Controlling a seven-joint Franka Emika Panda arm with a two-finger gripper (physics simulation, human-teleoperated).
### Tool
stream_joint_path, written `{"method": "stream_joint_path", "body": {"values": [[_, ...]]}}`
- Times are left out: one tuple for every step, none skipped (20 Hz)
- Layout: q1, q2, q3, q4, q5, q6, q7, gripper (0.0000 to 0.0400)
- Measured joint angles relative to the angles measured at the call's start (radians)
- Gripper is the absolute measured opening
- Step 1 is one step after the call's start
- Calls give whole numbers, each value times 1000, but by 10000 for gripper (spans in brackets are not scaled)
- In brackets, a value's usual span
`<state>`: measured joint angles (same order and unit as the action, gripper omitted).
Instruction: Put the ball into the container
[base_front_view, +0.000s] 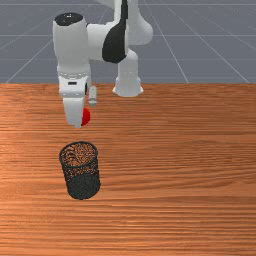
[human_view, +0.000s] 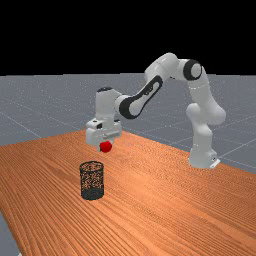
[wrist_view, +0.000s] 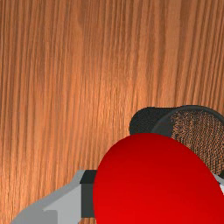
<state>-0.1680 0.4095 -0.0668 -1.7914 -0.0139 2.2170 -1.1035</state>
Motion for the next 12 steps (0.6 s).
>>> {"method": "stream_joint_path", "body": {"values": [[-17, 9, -6, 14, 3, -4, -16, 280], [-33, 20, -11, 29, 7, -9, -40, 280], [-32, 53, -24, 89, 6, -61, 15, 279], [-34, 76, -24, 125, 7, -76, 18, 279], [-37, 82, -19, 129, 11, -53, 5, 279], [-36, 94, -19, 146, 12, -59, 11, 279], [-45, 112, -10, 177, 36, -80, 1, 279], [-45, 127, -8, 201, 38, -90, 2, 279], [-47, 142, -6, 225, 41, -101, 2, 279], [-33, 188, -19, 313, 10, -187, 24, 280], [-32, 224, -20, 378, 7, -237, 26, 280], [-31, 220, -19, 359, 8, -215, 27, 280]]}}
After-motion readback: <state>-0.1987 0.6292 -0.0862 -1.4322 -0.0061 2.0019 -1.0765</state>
